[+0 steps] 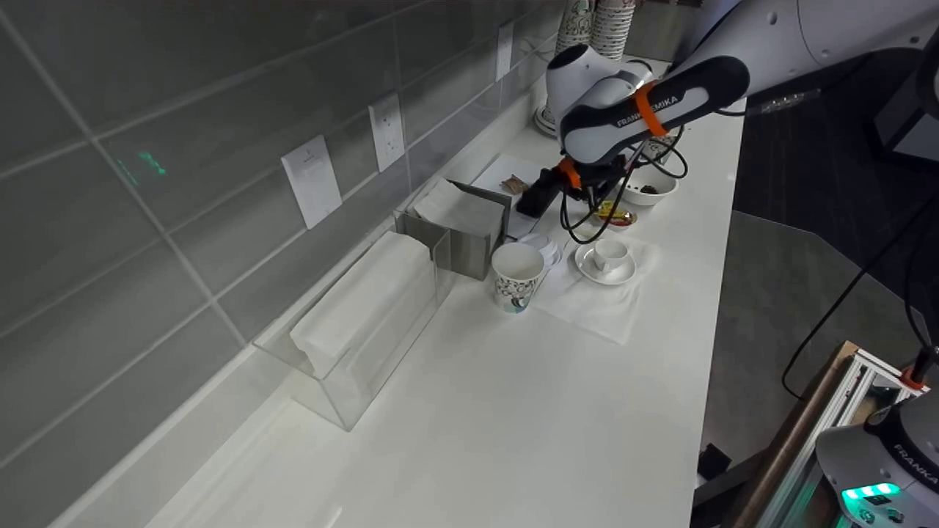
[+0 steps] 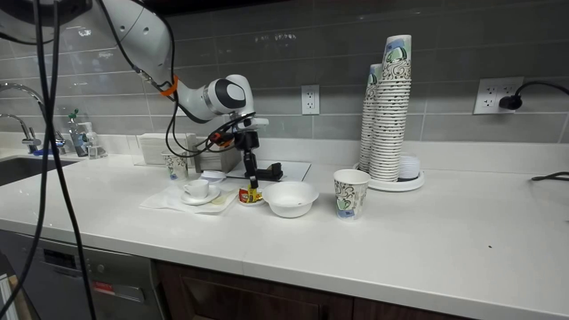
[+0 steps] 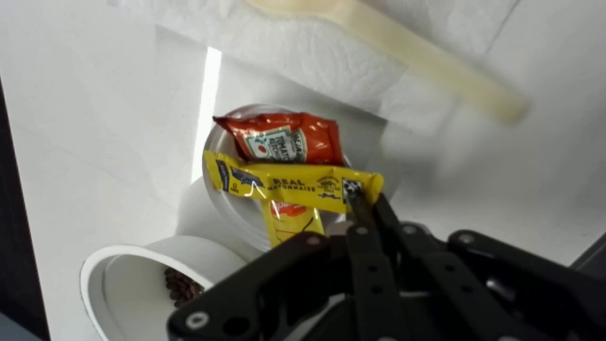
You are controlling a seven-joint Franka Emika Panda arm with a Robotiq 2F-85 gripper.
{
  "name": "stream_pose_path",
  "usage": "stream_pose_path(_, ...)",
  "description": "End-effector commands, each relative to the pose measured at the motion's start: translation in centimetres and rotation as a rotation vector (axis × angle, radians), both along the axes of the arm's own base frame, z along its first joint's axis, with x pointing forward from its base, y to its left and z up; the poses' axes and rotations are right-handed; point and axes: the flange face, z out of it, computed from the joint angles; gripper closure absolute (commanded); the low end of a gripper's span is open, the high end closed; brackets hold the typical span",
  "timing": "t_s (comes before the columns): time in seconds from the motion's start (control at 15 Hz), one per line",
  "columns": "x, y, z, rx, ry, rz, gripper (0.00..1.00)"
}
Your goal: Pick the brown condiment packet from the small white plate in the middle and put it on the white tray, pick the yellow condiment packet from the small white plate in the middle and put it on the white tray, pick the red condiment packet from the small white plate and put it on the white tray
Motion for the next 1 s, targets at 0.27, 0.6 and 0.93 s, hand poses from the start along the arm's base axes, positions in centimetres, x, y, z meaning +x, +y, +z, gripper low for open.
stream_pose_path(0.27,-0.2,0.2,2.0,0.019,0.009,-0.016,1.0)
stream_pose_path(0.6,-0.8,-0.1,5.7,0.02,-0.047,-0.023,1.0)
stream_pose_path(0.93,-1.3,-0.8,9.1,0.03,-0.092,-0.04,1.0)
